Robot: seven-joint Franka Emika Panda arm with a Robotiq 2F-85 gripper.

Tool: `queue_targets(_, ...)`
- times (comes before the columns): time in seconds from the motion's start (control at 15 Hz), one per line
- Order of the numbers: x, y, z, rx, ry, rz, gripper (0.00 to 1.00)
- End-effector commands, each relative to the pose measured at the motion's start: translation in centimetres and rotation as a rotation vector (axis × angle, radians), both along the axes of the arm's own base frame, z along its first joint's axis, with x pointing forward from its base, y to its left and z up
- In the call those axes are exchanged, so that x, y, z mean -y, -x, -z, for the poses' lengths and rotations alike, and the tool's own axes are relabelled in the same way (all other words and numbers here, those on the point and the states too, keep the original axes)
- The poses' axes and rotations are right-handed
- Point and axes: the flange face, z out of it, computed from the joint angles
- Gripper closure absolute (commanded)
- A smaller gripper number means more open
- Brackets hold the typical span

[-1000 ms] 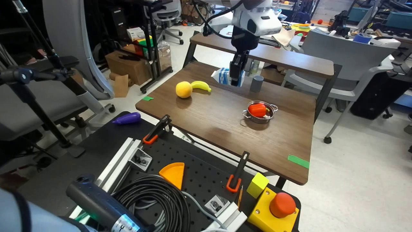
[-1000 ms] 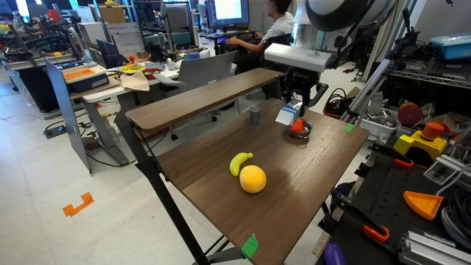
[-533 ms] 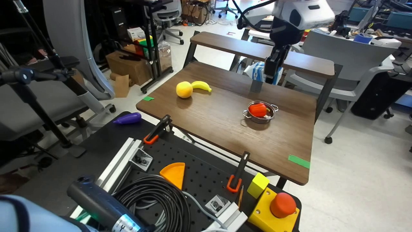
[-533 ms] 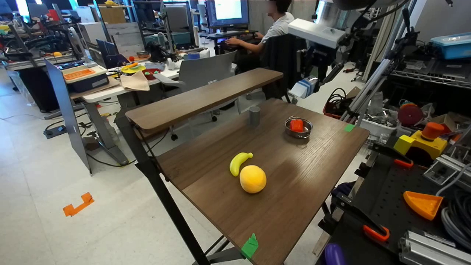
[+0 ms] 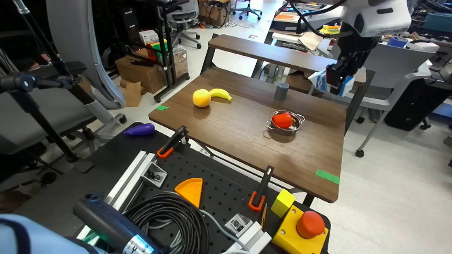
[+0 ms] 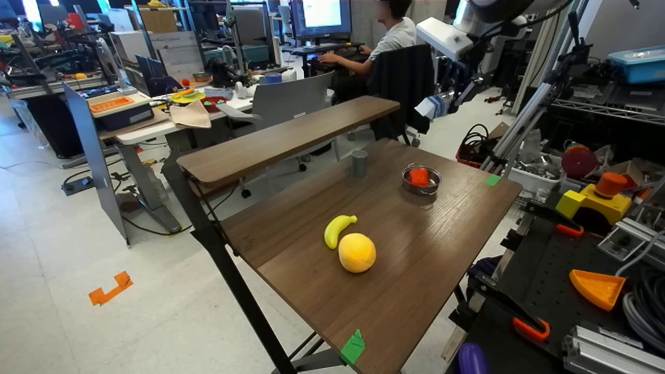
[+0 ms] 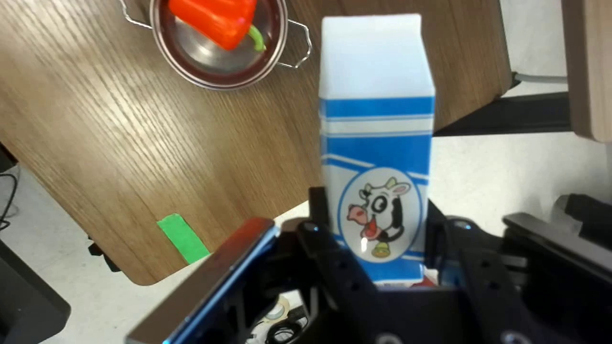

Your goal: Move the white box to the right

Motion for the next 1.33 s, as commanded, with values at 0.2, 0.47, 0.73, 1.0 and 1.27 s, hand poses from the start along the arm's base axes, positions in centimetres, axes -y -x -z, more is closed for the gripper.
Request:
queue_targets(0.2,0.4,-4.7,1.4,0.035,0.107,0.143,0.82)
queue_targets(0.47,0.0,-6.9,3.0,0.029,0.18,0.17,0.82)
queue_targets(0.73,-0.2,-7.8,5.2,-0.006,0.209,0.192,0.82)
queue_targets(1.0,-0.4,-7.7,7.5,-0.038,0.208,0.203,0.82)
queue_targets(1.27,-0.5,-7.2,9.5,-0.042,0.199,0.215,0.82)
